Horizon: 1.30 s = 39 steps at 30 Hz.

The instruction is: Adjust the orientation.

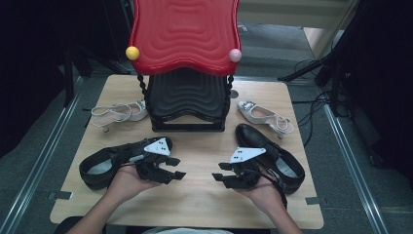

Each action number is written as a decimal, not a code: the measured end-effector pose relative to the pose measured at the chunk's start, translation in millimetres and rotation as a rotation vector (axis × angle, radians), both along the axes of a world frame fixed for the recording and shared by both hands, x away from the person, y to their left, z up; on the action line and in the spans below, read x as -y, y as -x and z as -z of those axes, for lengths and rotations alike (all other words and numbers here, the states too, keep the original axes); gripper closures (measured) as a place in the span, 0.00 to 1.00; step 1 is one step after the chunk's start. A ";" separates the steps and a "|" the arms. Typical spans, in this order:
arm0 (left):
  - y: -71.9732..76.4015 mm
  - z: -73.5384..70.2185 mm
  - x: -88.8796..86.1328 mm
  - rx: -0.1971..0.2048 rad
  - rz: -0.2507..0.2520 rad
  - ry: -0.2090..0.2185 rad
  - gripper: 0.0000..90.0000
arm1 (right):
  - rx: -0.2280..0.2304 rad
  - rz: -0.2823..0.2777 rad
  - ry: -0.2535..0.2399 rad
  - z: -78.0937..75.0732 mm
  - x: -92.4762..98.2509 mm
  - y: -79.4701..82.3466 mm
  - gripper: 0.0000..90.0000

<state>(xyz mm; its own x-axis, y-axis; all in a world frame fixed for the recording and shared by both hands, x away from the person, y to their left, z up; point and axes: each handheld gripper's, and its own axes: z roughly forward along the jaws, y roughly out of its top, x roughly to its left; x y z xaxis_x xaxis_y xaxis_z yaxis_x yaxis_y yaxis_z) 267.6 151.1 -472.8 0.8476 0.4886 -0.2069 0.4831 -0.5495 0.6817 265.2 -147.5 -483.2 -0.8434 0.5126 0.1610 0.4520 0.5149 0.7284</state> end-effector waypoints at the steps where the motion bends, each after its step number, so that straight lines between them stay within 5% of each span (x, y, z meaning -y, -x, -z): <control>1: -0.2 0.0 -0.5 -0.009 -0.001 -0.005 0.49 | -0.011 -0.003 -0.001 -0.1 0.2 -1.1 0.62; 9: 3.9 -7.9 -8.8 -0.015 0.007 0.024 0.47 | -0.040 0.001 -0.005 -7.3 3.4 -5.5 0.57; 15: 9.3 -12.6 -18.3 -0.020 0.014 -0.019 0.60 | -0.030 -0.011 0.011 -7.4 4.9 -8.5 0.54; 24: 13.9 -25.7 -39.1 -0.010 -0.030 -0.070 0.51 | -0.030 -0.026 0.020 -5.9 1.2 -14.1 0.54; 32: 16.7 -37.9 -64.0 -0.018 -0.072 -0.059 0.51 | -0.038 -0.037 0.028 -3.9 -2.5 -16.0 0.53; 39: 18.0 -41.2 -90.0 -0.013 -0.111 -0.106 0.53 | -0.036 -0.031 0.040 -2.0 -2.0 -17.3 0.51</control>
